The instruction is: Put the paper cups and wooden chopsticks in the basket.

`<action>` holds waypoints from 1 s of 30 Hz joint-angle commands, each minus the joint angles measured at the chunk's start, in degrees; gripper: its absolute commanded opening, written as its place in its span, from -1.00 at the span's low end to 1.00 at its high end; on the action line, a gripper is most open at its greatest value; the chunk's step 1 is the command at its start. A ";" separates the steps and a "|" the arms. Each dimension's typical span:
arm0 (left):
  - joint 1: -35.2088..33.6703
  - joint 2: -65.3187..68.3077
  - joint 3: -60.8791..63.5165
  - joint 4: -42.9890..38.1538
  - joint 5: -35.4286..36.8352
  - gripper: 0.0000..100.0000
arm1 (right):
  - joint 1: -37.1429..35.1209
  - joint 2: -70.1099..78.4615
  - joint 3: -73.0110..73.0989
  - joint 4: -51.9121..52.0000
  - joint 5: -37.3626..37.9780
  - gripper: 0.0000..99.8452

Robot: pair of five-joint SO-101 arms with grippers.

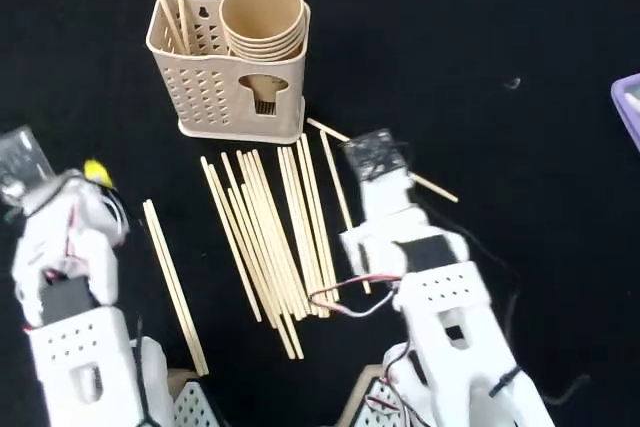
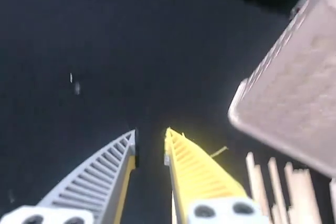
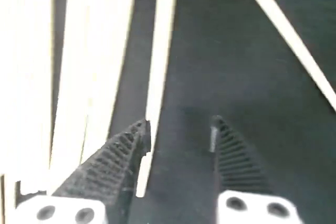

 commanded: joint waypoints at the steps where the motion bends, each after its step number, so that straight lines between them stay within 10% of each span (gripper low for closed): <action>1: -0.40 -8.62 10.33 -4.40 -0.09 -0.80 | -7.21 -0.13 -2.95 -0.53 0.09 -0.55; 11: -0.40 -21.27 20.35 -4.13 3.96 -0.80 | -10.73 17.98 -4.62 -16.97 -3.78 -0.54; 30: -0.31 -29.27 22.81 -0.97 3.78 -0.80 | -5.54 40.66 -20.53 -9.76 -1.58 -0.57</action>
